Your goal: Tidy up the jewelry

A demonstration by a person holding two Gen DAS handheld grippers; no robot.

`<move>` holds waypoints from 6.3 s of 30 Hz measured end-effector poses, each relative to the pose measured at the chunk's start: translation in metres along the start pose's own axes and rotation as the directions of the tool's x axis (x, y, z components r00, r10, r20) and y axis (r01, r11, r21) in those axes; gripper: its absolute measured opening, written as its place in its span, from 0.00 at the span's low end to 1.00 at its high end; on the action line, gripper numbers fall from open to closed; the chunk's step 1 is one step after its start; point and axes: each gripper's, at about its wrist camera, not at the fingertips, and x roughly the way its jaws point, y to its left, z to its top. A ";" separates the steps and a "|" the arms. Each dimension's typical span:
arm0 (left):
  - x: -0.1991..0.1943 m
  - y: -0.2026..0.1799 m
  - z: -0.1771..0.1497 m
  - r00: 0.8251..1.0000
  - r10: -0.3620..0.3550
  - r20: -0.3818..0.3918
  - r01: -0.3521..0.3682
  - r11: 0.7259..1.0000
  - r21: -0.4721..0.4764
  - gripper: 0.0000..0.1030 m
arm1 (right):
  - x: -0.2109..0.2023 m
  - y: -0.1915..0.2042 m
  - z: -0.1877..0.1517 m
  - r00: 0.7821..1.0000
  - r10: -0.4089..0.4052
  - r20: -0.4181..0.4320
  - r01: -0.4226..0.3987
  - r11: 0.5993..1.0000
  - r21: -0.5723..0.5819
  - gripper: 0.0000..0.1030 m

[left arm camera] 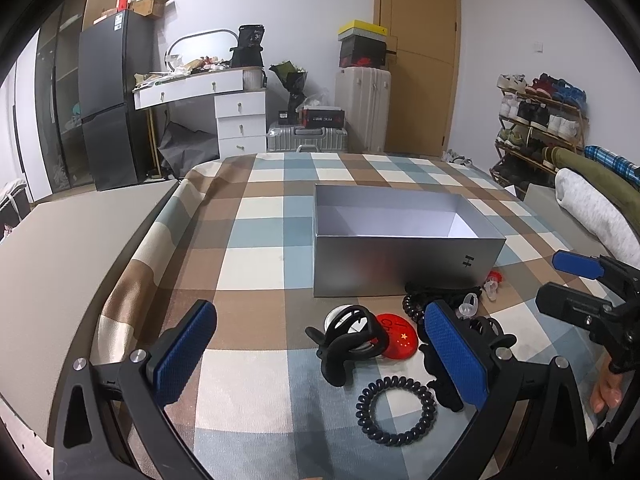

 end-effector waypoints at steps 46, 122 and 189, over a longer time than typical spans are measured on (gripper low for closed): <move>0.023 0.006 -0.012 0.985 -0.008 -0.172 0.009 1.000 0.005 0.98 | 0.046 0.016 -0.023 0.955 0.126 -0.269 -0.114 0.992 0.060 0.43; 0.048 -0.018 0.064 0.996 -0.086 -0.030 0.087 0.996 0.029 0.47 | 0.044 -0.031 0.061 0.991 0.121 -0.049 -0.108 0.969 0.221 0.44; 0.039 -0.015 0.030 0.995 -0.013 -0.095 0.014 1.000 0.018 0.99 | 0.042 -0.054 0.023 0.977 -0.060 -0.203 0.079 0.993 0.086 0.91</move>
